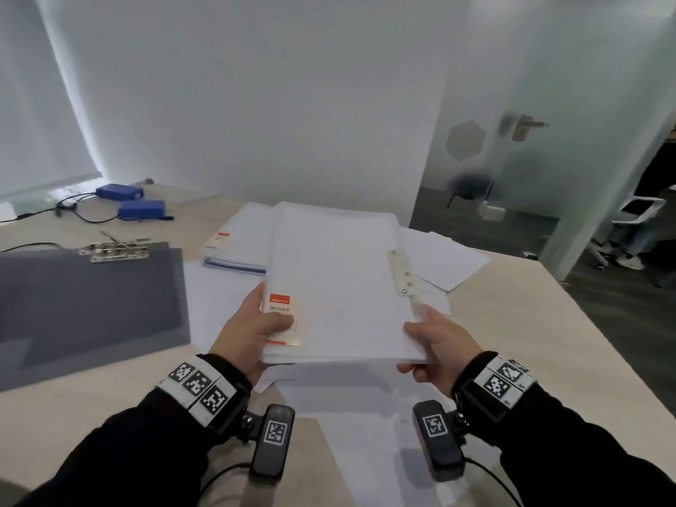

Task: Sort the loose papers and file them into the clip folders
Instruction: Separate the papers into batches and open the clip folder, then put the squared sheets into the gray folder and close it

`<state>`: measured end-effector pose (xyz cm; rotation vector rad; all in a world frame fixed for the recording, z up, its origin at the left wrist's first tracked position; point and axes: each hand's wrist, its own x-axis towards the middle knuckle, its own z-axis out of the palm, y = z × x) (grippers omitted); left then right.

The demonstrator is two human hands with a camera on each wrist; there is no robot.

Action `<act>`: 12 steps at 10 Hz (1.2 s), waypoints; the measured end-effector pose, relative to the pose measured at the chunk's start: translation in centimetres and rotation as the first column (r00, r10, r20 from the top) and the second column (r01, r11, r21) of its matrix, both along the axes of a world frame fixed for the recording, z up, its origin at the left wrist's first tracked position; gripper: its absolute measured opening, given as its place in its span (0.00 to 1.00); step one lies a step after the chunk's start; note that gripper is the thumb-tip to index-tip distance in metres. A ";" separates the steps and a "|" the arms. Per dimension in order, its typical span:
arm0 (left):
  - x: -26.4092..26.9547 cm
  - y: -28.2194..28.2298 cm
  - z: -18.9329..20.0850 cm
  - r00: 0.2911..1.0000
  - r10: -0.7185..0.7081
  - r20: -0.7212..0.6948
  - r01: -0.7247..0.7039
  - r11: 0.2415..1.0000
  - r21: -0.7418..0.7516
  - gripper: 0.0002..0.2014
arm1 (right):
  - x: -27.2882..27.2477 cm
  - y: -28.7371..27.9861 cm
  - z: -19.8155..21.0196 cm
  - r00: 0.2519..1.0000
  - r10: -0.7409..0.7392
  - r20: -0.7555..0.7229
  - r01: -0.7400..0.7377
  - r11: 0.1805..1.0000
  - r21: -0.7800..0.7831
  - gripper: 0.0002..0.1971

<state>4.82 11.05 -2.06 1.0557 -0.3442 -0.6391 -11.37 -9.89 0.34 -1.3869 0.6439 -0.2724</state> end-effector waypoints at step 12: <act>11.1 0.6 -4.1 0.936 0.190 -0.295 -0.192 0.981 0.021 0.11 | 33.0 -3.0 -3.2 0.910 -0.134 -0.393 -0.035 0.919 -0.394 0.25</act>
